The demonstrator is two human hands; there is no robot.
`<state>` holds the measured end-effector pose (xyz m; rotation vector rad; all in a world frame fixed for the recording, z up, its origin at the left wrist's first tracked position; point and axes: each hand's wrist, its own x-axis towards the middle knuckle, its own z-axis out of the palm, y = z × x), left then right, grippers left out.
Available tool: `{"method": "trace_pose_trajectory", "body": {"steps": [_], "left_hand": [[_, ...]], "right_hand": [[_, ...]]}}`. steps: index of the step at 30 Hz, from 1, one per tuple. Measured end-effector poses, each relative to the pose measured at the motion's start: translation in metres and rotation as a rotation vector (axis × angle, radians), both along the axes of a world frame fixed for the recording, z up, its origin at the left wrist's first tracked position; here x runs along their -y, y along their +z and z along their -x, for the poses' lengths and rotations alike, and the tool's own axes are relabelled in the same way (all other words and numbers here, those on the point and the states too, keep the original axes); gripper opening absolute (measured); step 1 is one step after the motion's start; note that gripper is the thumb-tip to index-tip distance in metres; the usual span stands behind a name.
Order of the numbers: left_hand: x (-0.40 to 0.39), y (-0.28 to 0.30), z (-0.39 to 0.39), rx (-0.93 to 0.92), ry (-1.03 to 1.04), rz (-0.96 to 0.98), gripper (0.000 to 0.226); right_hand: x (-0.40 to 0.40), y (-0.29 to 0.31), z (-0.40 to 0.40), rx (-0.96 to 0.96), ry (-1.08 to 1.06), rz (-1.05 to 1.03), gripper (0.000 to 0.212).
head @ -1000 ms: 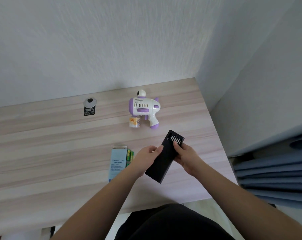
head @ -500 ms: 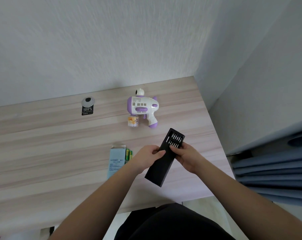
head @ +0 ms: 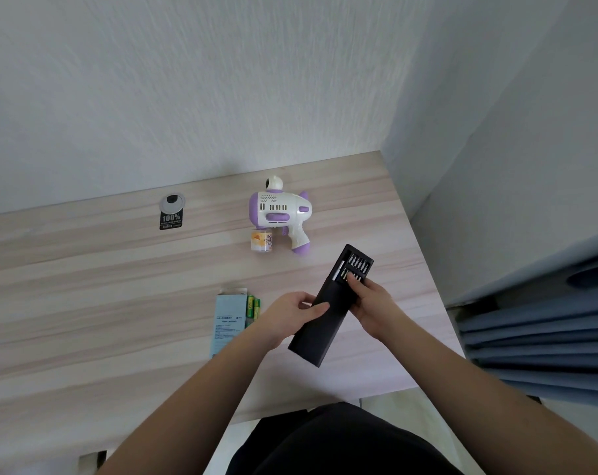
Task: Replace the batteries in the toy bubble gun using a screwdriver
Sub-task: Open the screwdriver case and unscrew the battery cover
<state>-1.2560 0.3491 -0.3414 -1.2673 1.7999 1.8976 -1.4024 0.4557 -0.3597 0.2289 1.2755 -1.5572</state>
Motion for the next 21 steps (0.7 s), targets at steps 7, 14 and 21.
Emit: {"method": "trace_pose_trajectory", "body": {"steps": [7, 14, 21], "left_hand": [[-0.006, 0.007, -0.004, 0.014, -0.023, 0.134, 0.017], [-0.010, 0.014, -0.006, 0.033, -0.055, 0.134, 0.015], [-0.009, 0.020, -0.015, 0.046, -0.013, 0.091, 0.016]], "right_hand": [[-0.008, -0.005, 0.016, 0.014, -0.110, -0.060, 0.021], [-0.008, -0.009, 0.027, -0.013, -0.136, -0.085, 0.023], [0.001, -0.009, 0.021, -0.001, -0.146, -0.080, 0.023]]}}
